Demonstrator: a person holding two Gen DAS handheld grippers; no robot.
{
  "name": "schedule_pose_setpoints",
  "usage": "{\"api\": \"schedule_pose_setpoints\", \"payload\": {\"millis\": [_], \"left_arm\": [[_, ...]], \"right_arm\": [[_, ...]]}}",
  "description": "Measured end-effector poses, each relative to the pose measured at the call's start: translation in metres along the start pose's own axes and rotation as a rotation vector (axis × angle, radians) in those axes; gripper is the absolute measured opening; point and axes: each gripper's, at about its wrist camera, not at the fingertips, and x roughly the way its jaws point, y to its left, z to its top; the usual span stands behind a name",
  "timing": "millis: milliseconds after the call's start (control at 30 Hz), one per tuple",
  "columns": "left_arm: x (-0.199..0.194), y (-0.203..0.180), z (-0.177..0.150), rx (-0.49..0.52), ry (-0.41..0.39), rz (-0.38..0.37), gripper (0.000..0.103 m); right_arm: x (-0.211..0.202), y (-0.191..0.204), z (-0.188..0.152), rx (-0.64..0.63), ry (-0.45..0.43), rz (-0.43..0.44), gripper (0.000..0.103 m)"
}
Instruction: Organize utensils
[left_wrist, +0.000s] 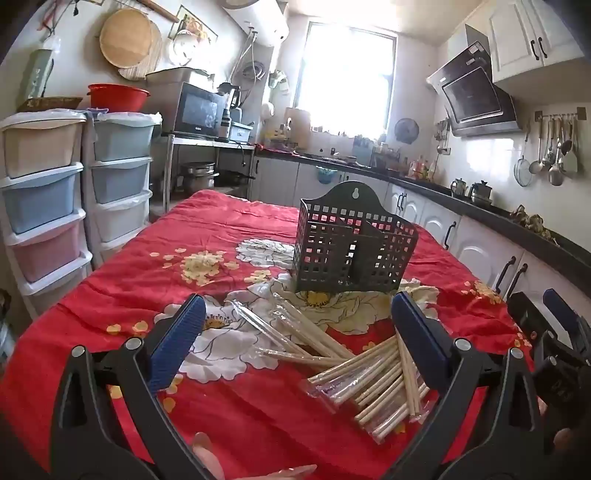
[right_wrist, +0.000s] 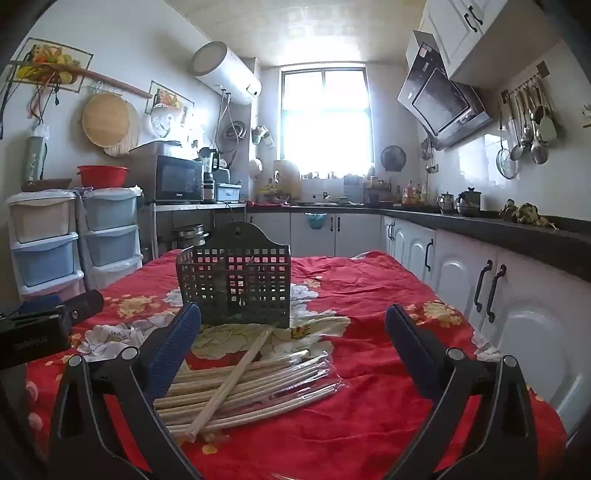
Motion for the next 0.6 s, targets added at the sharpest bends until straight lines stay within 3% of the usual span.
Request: {"api": "schedule_pose_setpoints", "payload": {"millis": [600], "left_arm": [[-0.0051,-0.0029,0.0036,-0.004,-0.023,-0.002,0.093]], "right_arm": [[-0.0022,-0.0039,0.0013,0.016,-0.012,-0.005,0.097]]}}
